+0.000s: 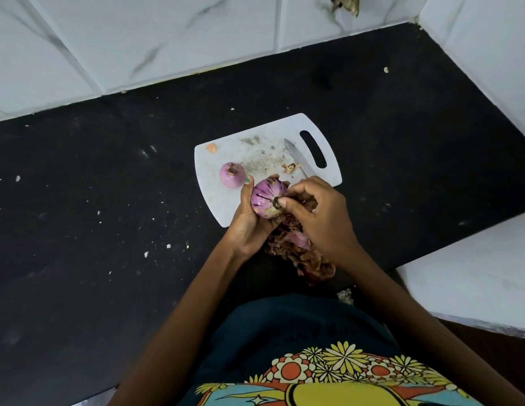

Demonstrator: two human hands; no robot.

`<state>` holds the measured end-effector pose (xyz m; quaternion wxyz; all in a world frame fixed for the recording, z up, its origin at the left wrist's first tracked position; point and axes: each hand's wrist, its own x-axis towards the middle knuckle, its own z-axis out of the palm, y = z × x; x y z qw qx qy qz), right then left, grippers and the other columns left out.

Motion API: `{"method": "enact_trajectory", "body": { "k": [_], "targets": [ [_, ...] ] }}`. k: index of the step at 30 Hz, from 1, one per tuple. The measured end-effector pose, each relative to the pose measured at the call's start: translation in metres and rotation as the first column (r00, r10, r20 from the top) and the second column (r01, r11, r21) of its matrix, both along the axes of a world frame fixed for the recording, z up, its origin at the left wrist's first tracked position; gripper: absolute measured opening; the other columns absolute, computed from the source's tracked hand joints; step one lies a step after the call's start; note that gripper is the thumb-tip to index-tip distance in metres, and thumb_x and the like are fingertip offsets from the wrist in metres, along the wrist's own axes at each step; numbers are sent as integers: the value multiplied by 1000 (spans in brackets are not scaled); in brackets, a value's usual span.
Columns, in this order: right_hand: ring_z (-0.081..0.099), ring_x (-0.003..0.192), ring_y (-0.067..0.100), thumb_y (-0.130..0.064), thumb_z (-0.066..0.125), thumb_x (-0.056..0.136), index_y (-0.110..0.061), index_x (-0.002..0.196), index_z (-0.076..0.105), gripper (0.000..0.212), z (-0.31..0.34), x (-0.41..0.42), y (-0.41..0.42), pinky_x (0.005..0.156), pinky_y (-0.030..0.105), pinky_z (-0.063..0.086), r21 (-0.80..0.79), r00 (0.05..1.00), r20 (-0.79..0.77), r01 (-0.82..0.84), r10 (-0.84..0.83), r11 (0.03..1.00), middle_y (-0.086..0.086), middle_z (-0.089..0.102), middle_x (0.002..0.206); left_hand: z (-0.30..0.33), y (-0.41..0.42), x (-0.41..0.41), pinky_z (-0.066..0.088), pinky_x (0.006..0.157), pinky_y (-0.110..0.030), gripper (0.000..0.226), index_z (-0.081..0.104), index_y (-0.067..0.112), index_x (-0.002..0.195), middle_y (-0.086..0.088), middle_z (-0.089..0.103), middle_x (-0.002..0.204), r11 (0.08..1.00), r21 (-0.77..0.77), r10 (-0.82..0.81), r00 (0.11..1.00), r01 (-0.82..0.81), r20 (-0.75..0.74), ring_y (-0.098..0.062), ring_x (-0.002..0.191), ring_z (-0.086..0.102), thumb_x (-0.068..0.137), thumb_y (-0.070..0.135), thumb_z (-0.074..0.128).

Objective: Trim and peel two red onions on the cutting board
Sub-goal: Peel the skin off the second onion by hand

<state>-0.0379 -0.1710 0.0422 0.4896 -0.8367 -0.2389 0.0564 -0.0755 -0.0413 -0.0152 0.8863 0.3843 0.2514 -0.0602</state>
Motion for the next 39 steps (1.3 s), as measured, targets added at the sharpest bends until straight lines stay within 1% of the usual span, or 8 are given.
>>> {"method": "enact_trajectory", "body": {
  "k": [6, 13, 19, 22, 24, 28, 32, 39],
  "targets": [
    [58, 90, 19, -11, 64, 88, -4, 96, 62, 11, -1, 3, 0, 82, 34, 50, -103, 997, -46, -73, 69, 992, 5, 60, 94, 3, -4, -1, 53, 91, -28, 76, 52, 0, 129, -15, 64, 116, 1000, 9, 19, 1000, -18, -11, -19, 101, 64, 82, 59, 42],
    [57, 81, 12, -8, 66, 86, -2, 90, 63, 7, -2, -10, 1, 73, 19, 46, -83, 993, 3, -118, 119, 990, 3, 59, 90, 2, 4, 0, 45, 99, -38, 73, 59, 6, 120, -15, 66, 112, 999, -27, 47, 999, -47, -16, -24, 106, 59, 89, 64, 29],
    [63, 72, 14, -10, 72, 82, -5, 83, 66, 8, -3, -7, -19, 70, 29, 53, -99, 999, -48, -6, 2, 995, 3, 67, 78, 7, 7, 0, 50, 60, -21, 63, 60, 16, 105, -5, 65, 95, 993, -114, 19, 1000, -20, -11, -11, 79, 57, 79, 69, 38],
    [59, 91, 16, -7, 57, 90, -7, 95, 69, 13, -13, 0, -24, 84, 38, 48, -326, 994, -52, -107, 95, 939, 5, 66, 96, 5, 5, 2, 53, 55, -18, 61, 61, 16, 100, 0, 70, 81, 993, -121, -9, 1000, 7, -23, -7, 67, 63, 90, 65, 28],
    [50, 107, 16, -1, 47, 90, -8, 104, 68, 26, -14, 2, -25, 94, 27, 39, -396, 989, -86, -145, 121, 907, 6, 57, 112, 5, 5, 2, 54, 51, -17, 60, 61, 15, 100, 1, 71, 77, 993, -121, -12, 1000, 9, -21, -6, 62, 65, 93, 62, 26],
    [56, 95, 10, -6, 51, 92, -14, 107, 65, 22, 4, 2, -18, 82, 10, 43, -145, 974, -227, -18, -16, 989, 7, 61, 110, 8, 6, -1, 58, 65, -21, 67, 56, 9, 124, -7, 69, 103, 998, -66, 3, 1000, -3, -3, -11, 84, 68, 80, 59, 50],
    [67, 84, 23, -33, 59, 92, -22, 112, 63, 23, 12, 5, -12, 76, 42, 58, -19, 903, -430, 15, -21, 1000, 13, 68, 97, 7, 11, -2, 56, 82, -29, 84, 54, 12, 128, -8, 63, 124, 998, -61, -9, 989, 19, 150, -19, 106, 64, 55, 31, 91],
    [72, 87, 27, -15, 64, 89, -13, 124, 53, 36, 11, 10, -13, 72, 35, 61, 165, 641, -763, 69, 83, 984, 13, 65, 112, 20, 11, -5, 50, 98, -41, 85, 45, 24, 135, -2, 49, 142, 913, 403, -176, 954, 65, 244, -15, 129, 50, 63, -10, 74]
  ]
}}
